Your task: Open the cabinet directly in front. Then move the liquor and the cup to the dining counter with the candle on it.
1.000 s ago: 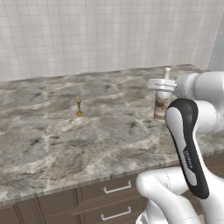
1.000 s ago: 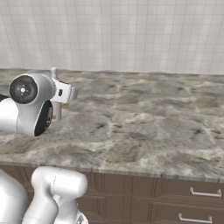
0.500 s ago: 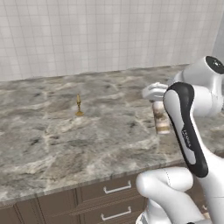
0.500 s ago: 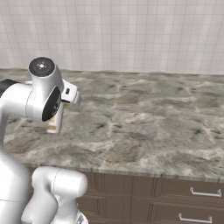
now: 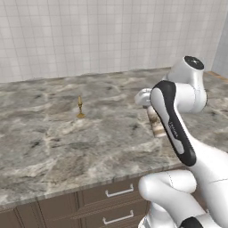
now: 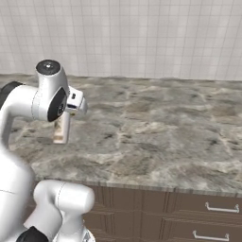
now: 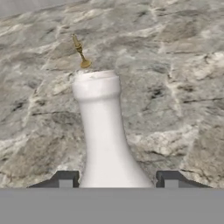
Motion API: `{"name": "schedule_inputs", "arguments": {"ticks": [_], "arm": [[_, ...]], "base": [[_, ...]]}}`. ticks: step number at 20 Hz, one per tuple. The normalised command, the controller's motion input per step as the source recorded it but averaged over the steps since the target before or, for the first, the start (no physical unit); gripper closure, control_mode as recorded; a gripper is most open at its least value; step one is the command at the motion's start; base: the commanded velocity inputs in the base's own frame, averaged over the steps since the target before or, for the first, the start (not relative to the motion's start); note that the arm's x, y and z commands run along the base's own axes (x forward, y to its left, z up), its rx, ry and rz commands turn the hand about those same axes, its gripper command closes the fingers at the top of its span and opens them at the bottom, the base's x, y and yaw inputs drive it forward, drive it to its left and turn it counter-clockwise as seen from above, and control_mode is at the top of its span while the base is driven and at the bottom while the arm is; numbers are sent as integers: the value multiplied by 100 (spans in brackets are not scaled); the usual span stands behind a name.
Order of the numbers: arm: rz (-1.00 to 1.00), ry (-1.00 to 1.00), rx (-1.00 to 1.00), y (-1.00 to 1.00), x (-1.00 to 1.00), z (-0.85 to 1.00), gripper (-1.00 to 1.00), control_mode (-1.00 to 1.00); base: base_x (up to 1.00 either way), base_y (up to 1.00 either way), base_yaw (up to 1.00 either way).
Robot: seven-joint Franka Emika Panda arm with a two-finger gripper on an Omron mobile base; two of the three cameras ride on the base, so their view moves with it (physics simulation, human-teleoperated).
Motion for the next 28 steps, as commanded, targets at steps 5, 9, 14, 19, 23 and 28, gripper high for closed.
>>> {"name": "schedule_inputs", "arguments": {"ticks": [5, 9, 14, 19, 23, 28], "arm": [[0, -5, -2, 15, 74, -39, 100, -100], [0, -15, 0, 10, 75, -27, 100, -100], [0, -18, 0, 15, 85, -30, 100, -100], [0, -18, 0, 21, 89, -35, 100, -100], [0, -21, 0, 13, 59, -33, 100, -100], [0, -23, 4, 0, 3, -7, 100, -100]], "base": [[0, 0, 0], [0, 0, 0], [0, 0, 0], [0, 0, 0], [0, 0, 0], [0, 0, 0]]}}
